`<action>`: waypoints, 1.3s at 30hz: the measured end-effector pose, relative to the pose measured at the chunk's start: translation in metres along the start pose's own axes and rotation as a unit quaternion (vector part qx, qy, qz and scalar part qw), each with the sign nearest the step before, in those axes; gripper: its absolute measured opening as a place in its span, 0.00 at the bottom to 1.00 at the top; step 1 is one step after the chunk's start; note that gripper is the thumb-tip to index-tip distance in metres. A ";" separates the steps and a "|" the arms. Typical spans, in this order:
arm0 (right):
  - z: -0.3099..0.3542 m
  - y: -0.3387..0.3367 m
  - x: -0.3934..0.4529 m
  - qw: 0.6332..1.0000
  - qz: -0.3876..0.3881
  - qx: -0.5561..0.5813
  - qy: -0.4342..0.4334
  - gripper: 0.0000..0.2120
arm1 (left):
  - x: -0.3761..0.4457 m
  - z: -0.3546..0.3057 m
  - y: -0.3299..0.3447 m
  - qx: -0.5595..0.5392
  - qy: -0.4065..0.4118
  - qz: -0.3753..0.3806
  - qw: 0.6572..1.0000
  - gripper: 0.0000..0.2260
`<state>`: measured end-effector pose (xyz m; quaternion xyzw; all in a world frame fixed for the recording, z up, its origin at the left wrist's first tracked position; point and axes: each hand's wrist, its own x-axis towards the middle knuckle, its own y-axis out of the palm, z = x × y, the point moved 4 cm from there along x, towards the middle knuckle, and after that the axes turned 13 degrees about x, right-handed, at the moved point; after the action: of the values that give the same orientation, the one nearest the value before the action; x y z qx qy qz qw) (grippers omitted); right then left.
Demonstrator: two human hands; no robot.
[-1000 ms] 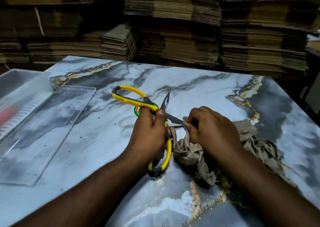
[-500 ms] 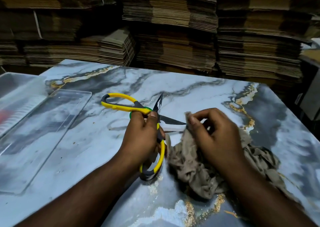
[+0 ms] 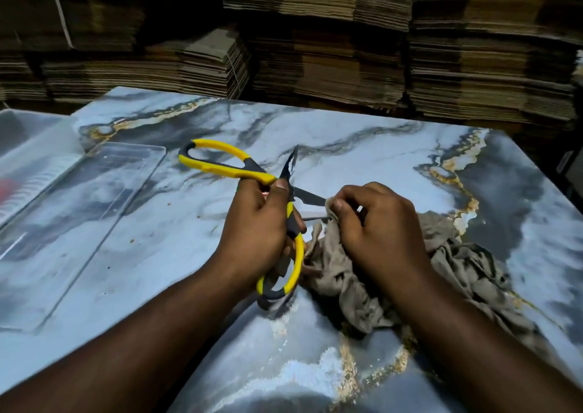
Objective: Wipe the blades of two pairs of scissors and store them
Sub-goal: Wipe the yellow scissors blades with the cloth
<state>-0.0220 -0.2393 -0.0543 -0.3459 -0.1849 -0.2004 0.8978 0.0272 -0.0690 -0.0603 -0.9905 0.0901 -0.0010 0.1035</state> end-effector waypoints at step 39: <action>0.001 -0.007 -0.001 0.998 -0.055 0.036 -0.011 0.02 | 0.000 -0.001 0.002 -0.014 -0.018 -0.014 1.000 0.22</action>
<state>-0.0264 -0.2435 -0.0500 -0.3049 -0.2207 -0.2385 0.8952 0.0270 -0.0716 -0.0598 -0.9929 0.0741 0.0168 0.0916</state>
